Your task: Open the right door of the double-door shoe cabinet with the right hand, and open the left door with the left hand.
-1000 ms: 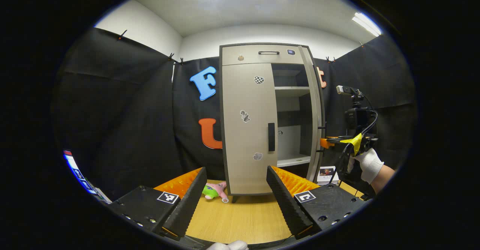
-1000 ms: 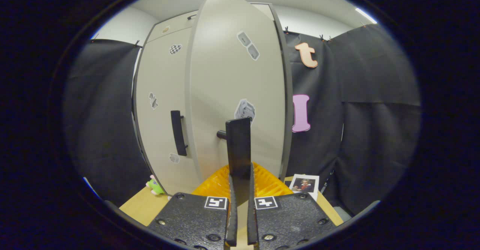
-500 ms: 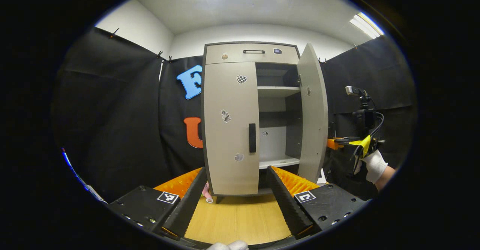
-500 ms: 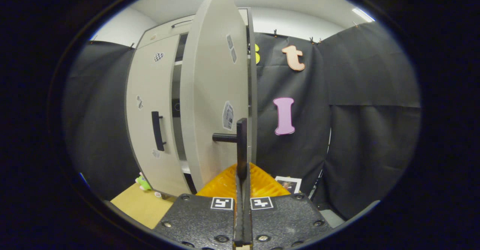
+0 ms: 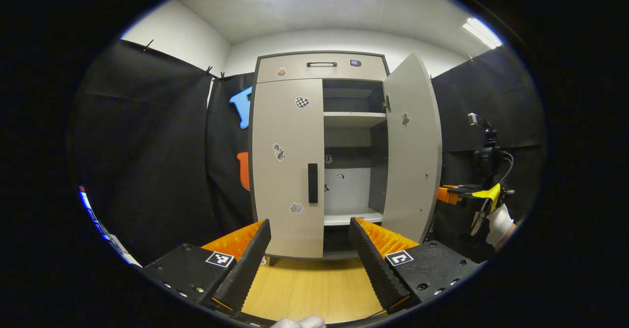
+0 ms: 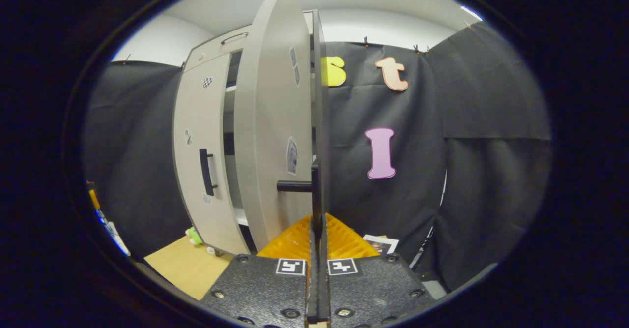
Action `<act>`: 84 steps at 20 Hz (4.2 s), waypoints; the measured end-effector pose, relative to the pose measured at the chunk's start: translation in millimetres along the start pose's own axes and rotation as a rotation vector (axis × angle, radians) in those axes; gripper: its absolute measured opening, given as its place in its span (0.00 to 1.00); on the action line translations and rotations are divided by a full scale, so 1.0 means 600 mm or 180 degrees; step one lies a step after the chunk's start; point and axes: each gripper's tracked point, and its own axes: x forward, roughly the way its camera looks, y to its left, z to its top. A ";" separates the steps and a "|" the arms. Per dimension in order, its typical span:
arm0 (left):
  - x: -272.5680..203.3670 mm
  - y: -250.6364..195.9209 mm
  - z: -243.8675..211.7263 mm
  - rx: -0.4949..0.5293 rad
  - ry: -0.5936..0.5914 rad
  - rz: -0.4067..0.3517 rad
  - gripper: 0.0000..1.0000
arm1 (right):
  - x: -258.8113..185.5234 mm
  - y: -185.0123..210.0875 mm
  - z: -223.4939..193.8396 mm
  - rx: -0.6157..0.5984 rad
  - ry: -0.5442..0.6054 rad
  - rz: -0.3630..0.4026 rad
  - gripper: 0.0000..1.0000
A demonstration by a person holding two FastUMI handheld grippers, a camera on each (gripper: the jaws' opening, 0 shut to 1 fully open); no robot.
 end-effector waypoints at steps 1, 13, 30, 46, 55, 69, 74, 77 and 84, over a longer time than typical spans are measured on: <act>0.000 -0.003 0.000 -0.0006 0.0007 0.0026 0.96 | 0.001 0.000 0.002 0.0058 0.0008 0.0031 0.04; 0.010 0.040 0.001 0.0045 -0.0014 0.0132 0.96 | -0.049 -0.009 0.028 0.0071 -0.0042 -0.0190 0.13; 0.167 0.100 -0.022 0.0075 -0.0031 -0.0222 0.96 | -0.250 0.148 0.004 0.0109 -0.0180 -0.0532 0.96; 0.469 0.013 -0.062 0.0020 0.0026 -0.0319 0.96 | -0.270 0.151 0.005 0.0030 -0.0105 -0.0925 0.96; 0.585 0.000 -0.065 0.0001 0.0007 -0.0241 0.96 | -0.252 0.142 -0.011 0.0000 0.0017 -0.1054 0.96; 0.588 -0.001 -0.065 0.0060 0.0063 -0.0239 0.16 | -0.237 0.151 -0.003 -0.0005 -0.0007 -0.0883 0.93; 0.591 -0.001 -0.067 0.0087 0.0065 -0.0244 0.05 | -0.251 0.159 0.000 -0.0047 -0.0030 -0.0824 0.97; 0.580 -0.002 -0.066 0.0057 0.0080 -0.0297 0.05 | -0.263 0.164 0.003 -0.0037 -0.0046 -0.0792 0.93; 0.523 0.011 -0.062 0.0058 0.0081 -0.0412 0.05 | -0.290 0.180 -0.007 -0.0028 -0.0039 -0.0695 0.96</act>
